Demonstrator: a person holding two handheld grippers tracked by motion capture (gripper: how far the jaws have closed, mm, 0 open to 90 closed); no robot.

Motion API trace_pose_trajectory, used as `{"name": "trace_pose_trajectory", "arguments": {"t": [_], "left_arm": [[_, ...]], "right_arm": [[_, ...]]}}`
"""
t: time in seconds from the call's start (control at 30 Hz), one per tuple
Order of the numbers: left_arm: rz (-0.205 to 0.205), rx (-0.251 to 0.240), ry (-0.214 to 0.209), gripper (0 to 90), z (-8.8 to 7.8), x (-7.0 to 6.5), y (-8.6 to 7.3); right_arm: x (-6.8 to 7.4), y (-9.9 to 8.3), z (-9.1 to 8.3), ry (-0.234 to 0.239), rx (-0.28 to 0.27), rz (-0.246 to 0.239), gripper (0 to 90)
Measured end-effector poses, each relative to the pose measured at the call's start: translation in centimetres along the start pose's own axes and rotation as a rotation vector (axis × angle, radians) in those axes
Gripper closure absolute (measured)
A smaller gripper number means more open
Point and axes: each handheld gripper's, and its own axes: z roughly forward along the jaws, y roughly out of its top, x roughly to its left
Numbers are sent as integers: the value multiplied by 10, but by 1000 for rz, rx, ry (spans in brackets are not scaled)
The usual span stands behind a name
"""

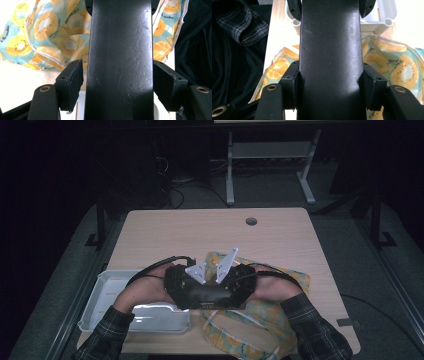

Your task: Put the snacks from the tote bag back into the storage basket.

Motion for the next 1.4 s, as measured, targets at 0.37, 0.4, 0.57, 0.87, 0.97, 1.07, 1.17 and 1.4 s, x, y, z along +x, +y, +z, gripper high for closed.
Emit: {"name": "trace_pose_trajectory", "arguments": {"t": [0.37, 0.4, 0.57, 0.87, 0.97, 1.07, 1.17, 1.4], "left_arm": [[7, 2, -7, 397, 2, 0, 0], [6, 0, -7, 402, 2, 0, 0], [12, -9, -12, 420, 4, 1, -2], [9, -10, -6, 427, 2, 1, -5], [2, -34, -15, 427, -1, 1, -8], [-1, -37, -15, 426, -2, 0, -10], [-7, -46, -11, 426, -5, 0, -13], [-15, -48, 5, 426, -12, 1, -23]], "right_arm": [[1, 0, -1, -2, 4, 1, 418], [1, -1, -1, -4, 4, -2, 417], [1, -1, 0, -5, 11, -5, 416], [2, -3, -1, -22, 6, -1, 319], [2, -6, -6, -29, -22, 15, 299], [1, -10, -13, -46, -49, 22, 282], [2, -14, -20, -49, -63, 49, 273], [3, -29, -33, -102, -107, 82, 254]]}}
